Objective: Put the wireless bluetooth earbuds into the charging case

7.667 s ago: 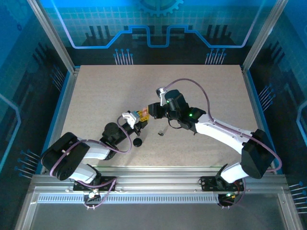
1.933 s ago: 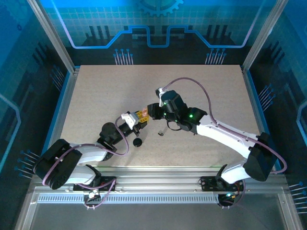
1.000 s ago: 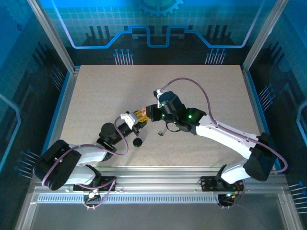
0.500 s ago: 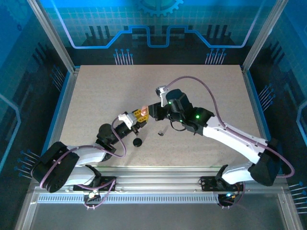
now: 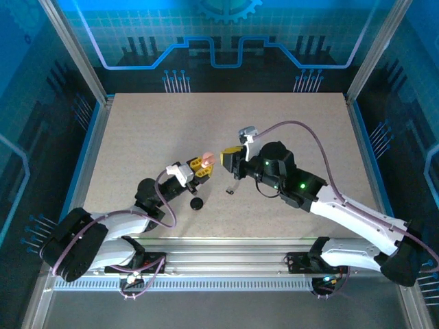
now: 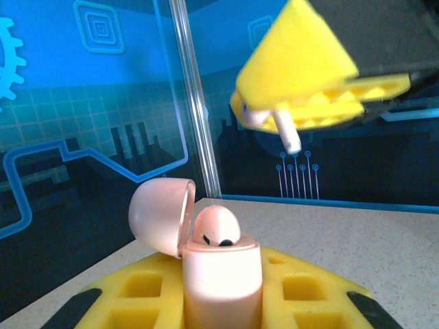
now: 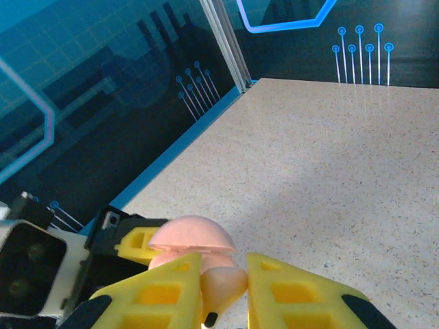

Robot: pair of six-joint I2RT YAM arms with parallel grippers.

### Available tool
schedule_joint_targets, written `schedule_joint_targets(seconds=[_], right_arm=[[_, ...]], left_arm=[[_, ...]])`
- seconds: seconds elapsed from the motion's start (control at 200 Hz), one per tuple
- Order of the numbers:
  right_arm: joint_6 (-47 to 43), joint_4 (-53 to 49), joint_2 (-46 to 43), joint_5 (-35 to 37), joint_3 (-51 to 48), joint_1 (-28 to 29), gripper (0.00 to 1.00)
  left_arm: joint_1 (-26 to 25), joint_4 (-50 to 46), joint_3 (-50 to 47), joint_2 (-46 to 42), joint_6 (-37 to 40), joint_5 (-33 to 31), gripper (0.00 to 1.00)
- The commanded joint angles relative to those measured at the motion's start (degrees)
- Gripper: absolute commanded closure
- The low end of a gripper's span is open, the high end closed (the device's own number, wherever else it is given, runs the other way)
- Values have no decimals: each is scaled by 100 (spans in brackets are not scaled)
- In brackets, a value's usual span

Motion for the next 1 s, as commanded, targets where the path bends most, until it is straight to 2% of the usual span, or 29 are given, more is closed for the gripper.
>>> schedule_joint_targets(seconds=[0.0, 0.5, 0.995], right_arm=[[-579, 889, -67, 24, -197, 135, 80], [-2071, 1840, 85, -464, -368, 286, 79], [-2126, 2039, 497, -646, -222, 264, 79]], left_arm=[[-51, 250, -56, -204, 38, 162, 88], [-44, 237, -97, -457, -168, 119, 88], [-46, 236, -121, -623, -211, 57, 87]])
